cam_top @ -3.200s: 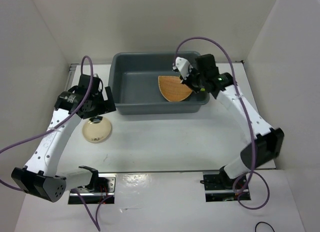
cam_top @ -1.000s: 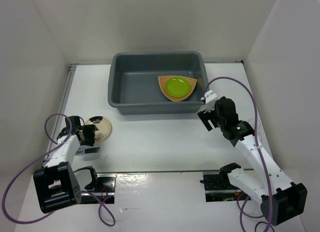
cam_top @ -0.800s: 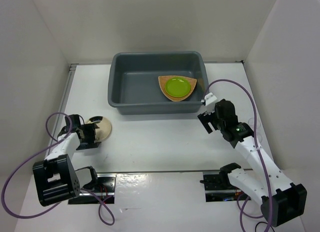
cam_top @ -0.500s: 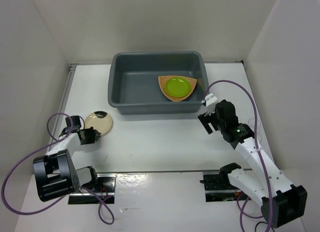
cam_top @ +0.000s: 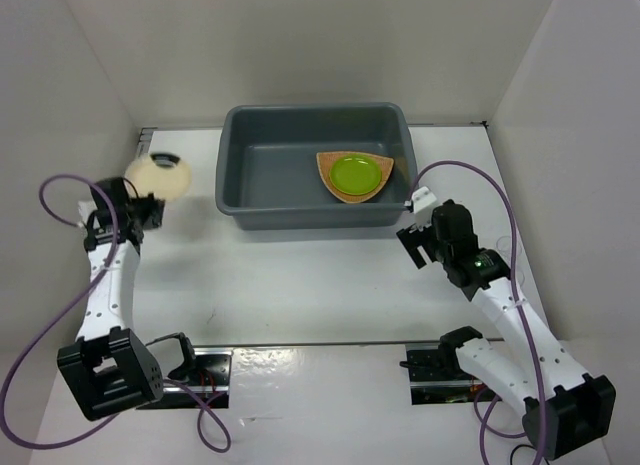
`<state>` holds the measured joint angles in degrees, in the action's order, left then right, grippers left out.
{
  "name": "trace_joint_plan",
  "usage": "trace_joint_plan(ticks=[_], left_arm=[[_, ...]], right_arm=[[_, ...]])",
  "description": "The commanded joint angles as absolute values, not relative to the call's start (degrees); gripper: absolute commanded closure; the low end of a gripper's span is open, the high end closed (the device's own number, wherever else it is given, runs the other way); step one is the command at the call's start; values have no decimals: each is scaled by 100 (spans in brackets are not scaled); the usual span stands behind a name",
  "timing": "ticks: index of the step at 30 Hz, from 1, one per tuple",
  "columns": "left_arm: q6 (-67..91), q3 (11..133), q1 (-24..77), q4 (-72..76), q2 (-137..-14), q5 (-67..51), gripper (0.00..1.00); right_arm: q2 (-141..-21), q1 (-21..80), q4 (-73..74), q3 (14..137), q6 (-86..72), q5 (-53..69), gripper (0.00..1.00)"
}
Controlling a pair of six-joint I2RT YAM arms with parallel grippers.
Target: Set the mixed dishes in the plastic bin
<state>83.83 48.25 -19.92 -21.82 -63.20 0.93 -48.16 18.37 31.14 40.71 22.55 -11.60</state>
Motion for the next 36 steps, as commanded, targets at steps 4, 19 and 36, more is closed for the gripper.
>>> trace_joint_plan(ticks=[4, 19, 36], left_arm=[[7605, 6772, -1469, -749, -6959, -421, 100], [5353, 14427, 1775, -4436, -13442, -2075, 100], [5555, 17938, 2162, -6556, -16487, -2109, 100]], right_arm=[[-4632, 1811, 2979, 3964, 2224, -1222, 2], [-4114, 1811, 2874, 3842, 2224, -1459, 2], [-3524, 1863, 2698, 3727, 2224, -1626, 2]])
